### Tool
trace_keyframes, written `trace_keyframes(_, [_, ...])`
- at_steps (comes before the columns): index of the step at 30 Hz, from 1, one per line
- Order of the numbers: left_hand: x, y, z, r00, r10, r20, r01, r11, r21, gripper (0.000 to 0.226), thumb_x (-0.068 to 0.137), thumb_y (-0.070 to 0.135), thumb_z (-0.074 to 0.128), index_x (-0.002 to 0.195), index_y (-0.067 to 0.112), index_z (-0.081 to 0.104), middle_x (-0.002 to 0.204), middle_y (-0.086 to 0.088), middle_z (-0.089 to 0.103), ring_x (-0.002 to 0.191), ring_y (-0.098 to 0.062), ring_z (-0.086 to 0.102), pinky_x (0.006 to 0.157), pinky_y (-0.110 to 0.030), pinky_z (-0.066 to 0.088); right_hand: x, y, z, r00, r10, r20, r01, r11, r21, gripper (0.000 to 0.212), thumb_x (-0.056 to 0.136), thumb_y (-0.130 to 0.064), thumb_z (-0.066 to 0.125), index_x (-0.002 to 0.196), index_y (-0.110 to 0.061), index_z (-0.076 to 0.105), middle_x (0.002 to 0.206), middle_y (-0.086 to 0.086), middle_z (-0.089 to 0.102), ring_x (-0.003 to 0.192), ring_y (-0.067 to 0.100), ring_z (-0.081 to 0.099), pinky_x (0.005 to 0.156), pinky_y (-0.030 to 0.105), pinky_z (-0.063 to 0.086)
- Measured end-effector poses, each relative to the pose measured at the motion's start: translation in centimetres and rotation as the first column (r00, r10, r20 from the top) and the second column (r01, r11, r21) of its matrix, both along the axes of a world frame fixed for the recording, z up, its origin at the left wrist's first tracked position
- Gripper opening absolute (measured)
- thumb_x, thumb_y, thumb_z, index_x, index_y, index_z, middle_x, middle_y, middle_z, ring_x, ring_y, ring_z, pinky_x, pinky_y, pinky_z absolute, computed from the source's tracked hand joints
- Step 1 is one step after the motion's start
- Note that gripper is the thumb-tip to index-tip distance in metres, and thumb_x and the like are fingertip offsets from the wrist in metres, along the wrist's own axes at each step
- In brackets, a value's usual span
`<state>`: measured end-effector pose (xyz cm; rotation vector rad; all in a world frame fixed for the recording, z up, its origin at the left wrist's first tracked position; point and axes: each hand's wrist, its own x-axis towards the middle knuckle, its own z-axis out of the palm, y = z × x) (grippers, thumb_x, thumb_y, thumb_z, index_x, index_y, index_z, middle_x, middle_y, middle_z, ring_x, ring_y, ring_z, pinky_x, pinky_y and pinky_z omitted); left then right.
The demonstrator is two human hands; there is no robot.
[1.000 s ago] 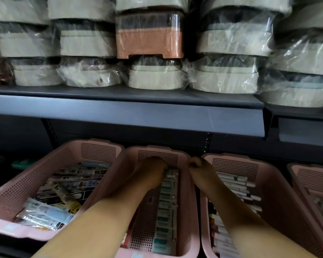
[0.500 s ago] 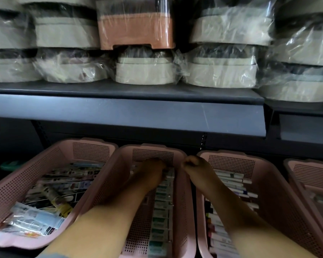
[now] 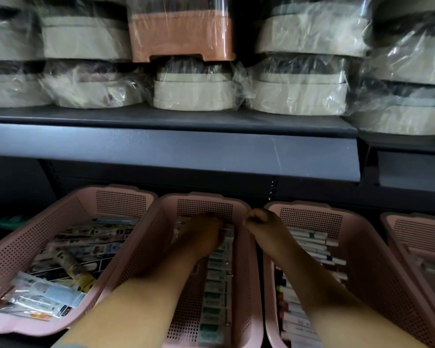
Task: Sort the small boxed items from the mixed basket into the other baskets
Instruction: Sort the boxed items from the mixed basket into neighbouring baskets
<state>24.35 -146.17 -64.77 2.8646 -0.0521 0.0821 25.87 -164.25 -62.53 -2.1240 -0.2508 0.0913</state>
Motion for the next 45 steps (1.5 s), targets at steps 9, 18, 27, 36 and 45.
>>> trace_keyframes(9, [0.2, 0.2, -0.8, 1.000, 0.006, -0.023, -0.006, 1.000, -0.022, 0.029, 0.103, 0.032, 0.056, 0.128, 0.029, 0.070, 0.133, 0.000, 0.067, 0.120, -0.021, 0.063, 0.103, -0.037, 0.049, -0.2, 0.0, 0.1, 1.000, 0.008, 0.006, -0.008, 1.000, -0.008, 0.010, 0.095, -0.021, 0.059, 0.091, -0.026, 0.067, 0.079, -0.011, 0.062, 0.071, 0.001, 0.056, 0.051, 0.011, 0.033])
trace_keyframes(18, [0.3, 0.4, 0.3, 0.999, -0.044, 0.001, 0.044, 0.999, 0.025, 0.027, 0.099, 0.038, 0.058, 0.122, 0.036, 0.071, 0.126, 0.005, 0.069, 0.115, -0.019, 0.065, 0.100, -0.039, 0.053, -0.4, 0.0, 0.6, 1.000, 0.011, -0.001, -0.011, 1.000, 0.002, 0.012, 0.095, -0.022, 0.060, 0.099, -0.019, 0.071, 0.090, 0.001, 0.069, 0.078, 0.009, 0.061, 0.061, 0.022, 0.042])
trace_keyframes(27, [-0.8, -2.7, 4.8, 0.984, -0.109, 0.144, 0.112, 0.994, -0.013, 0.036, 0.096, 0.038, 0.067, 0.133, 0.035, 0.066, 0.136, 0.006, 0.063, 0.122, -0.018, 0.061, 0.103, -0.038, 0.052, -0.5, -2.7, 2.6, 0.994, 0.044, 0.100, -0.038, 0.998, -0.058, 0.013, 0.093, -0.015, 0.059, 0.088, -0.021, 0.070, 0.085, 0.000, 0.071, 0.077, 0.012, 0.065, 0.062, 0.019, 0.044])
trace_keyframes(36, [-0.8, -15.6, 7.3, 0.921, -0.336, 0.196, 0.354, 0.933, -0.064, 0.033, 0.095, 0.037, 0.069, 0.128, 0.033, 0.068, 0.130, 0.007, 0.063, 0.116, -0.015, 0.061, 0.098, -0.030, 0.051, -0.4, -17.1, 3.9, 0.980, -0.009, 0.200, 0.094, 0.904, -0.417, 0.019, 0.096, -0.019, 0.052, 0.096, -0.013, 0.070, 0.098, 0.006, 0.073, 0.096, 0.025, 0.068, 0.084, 0.033, 0.051])
trace_keyframes(45, [0.0, -33.7, 4.8, 0.800, -0.580, 0.156, 0.591, 0.806, -0.035, 0.028, 0.094, 0.030, 0.068, 0.120, 0.027, 0.073, 0.119, 0.001, 0.066, 0.106, -0.020, 0.062, 0.086, -0.031, 0.052, -4.0, -35.3, 2.6, 0.962, -0.245, 0.118, 0.272, 0.865, -0.421, 0.013, 0.097, -0.028, 0.056, 0.091, -0.021, 0.065, 0.093, -0.006, 0.067, 0.089, 0.016, 0.064, 0.071, 0.029, 0.044])
